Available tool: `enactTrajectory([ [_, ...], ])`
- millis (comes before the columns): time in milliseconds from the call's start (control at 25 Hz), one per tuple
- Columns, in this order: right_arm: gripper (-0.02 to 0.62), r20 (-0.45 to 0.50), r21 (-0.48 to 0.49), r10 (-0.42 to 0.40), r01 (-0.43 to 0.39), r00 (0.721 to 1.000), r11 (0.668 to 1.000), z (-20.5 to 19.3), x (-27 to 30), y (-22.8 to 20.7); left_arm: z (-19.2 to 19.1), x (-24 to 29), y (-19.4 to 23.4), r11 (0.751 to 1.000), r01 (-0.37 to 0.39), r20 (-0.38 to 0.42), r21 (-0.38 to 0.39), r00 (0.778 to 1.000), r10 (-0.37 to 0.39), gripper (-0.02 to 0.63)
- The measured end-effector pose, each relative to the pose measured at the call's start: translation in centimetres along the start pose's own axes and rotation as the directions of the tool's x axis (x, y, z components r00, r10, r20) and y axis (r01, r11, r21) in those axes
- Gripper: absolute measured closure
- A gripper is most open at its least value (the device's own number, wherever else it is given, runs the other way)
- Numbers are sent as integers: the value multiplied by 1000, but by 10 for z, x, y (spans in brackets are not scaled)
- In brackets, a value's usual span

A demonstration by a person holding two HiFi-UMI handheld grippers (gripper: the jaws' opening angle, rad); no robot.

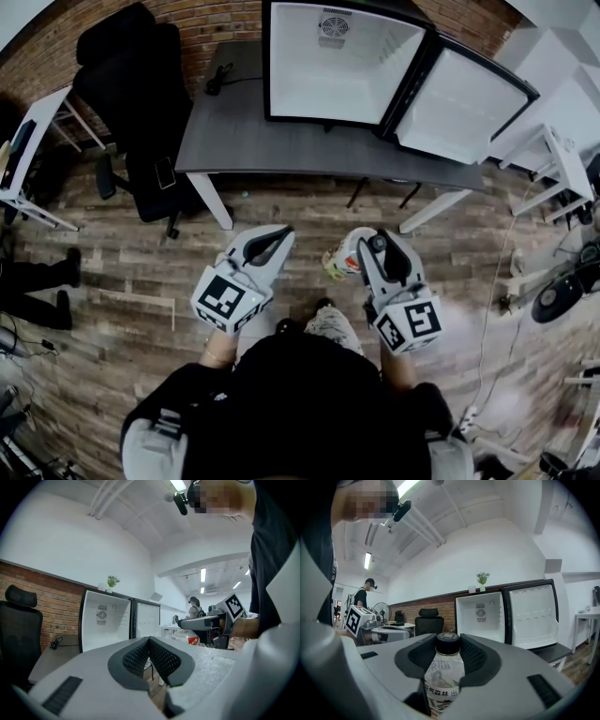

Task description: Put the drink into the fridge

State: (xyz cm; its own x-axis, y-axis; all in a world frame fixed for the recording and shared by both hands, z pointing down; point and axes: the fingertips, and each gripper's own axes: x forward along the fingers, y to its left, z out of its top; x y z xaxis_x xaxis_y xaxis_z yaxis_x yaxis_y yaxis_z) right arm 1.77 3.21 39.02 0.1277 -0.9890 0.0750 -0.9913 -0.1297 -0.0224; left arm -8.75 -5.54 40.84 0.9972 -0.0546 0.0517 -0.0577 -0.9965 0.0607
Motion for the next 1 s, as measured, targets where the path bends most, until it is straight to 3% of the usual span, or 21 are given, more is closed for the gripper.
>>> enactTrajectory([
  [320,442,-2,6,15,-15,1000,1000,-8,29,-29,-2,18,24,998,-50,14,32,999,50,609],
  [1000,442,6,4,128,-128,992,992,10,150,-128,18,135,109,990,-136,5,44,991,136,609],
])
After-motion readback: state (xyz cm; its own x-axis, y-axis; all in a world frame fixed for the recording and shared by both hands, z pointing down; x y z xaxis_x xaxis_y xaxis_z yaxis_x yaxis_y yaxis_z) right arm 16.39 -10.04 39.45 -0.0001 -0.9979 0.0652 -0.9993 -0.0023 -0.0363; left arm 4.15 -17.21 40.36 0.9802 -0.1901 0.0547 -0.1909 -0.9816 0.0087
